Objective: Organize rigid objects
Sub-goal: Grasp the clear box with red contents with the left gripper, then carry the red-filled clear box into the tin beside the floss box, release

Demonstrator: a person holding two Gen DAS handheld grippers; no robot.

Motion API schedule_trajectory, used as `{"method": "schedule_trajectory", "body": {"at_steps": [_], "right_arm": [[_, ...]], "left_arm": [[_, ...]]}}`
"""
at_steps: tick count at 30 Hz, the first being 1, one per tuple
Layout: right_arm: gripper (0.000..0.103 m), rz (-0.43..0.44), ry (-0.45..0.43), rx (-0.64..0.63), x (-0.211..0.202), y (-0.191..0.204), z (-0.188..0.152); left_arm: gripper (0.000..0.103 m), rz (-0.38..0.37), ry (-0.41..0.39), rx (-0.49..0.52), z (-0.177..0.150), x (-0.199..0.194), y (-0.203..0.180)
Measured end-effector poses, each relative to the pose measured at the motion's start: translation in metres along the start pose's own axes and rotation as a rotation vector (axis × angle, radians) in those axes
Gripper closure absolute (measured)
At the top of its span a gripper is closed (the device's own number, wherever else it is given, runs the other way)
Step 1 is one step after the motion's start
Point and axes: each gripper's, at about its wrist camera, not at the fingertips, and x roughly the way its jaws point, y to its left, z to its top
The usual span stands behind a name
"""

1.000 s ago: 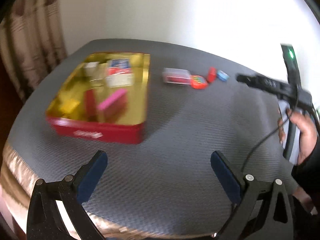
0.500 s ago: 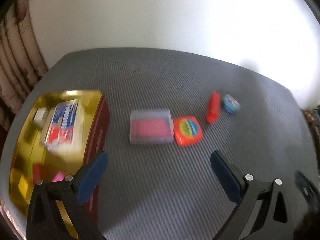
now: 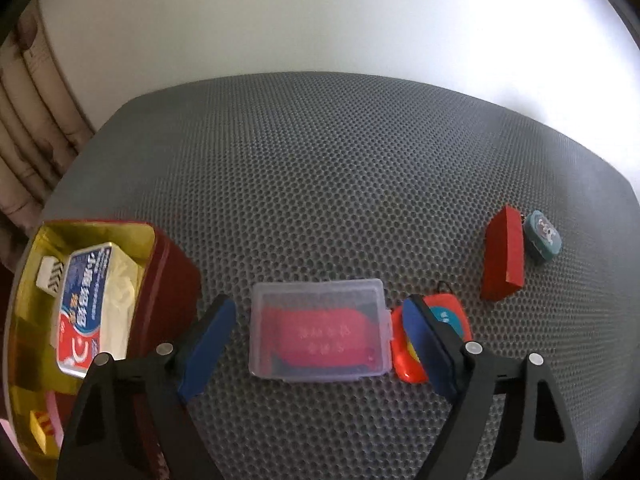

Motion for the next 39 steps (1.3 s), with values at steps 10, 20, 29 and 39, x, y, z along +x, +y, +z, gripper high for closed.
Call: {"method": "schedule_trajectory", "body": {"at_steps": [10,20,29,39], "right_arm": [[0.039,0.003,0.007,0.034,-0.004,-0.006,-0.002],[0.039,0.012,-0.003,0.046,-0.01,-0.007,0.0],[0.039,0.022,-0.018,0.032,-0.013,0.001,0.003],[0.039,0.029,-0.035,0.025,-0.023,0.007,0.006]], "left_arm": [[0.018,-0.001,0.004,0.005,-0.011,-0.007,0.007],[0.037,-0.088,-0.033,0.003,-0.015,-0.04,0.017],[0.037,-0.115,-0.27,0.092,0.02,-0.15,0.017],[0.037,-0.027,-0.436,0.107,0.036,-0.24,0.059]]}}
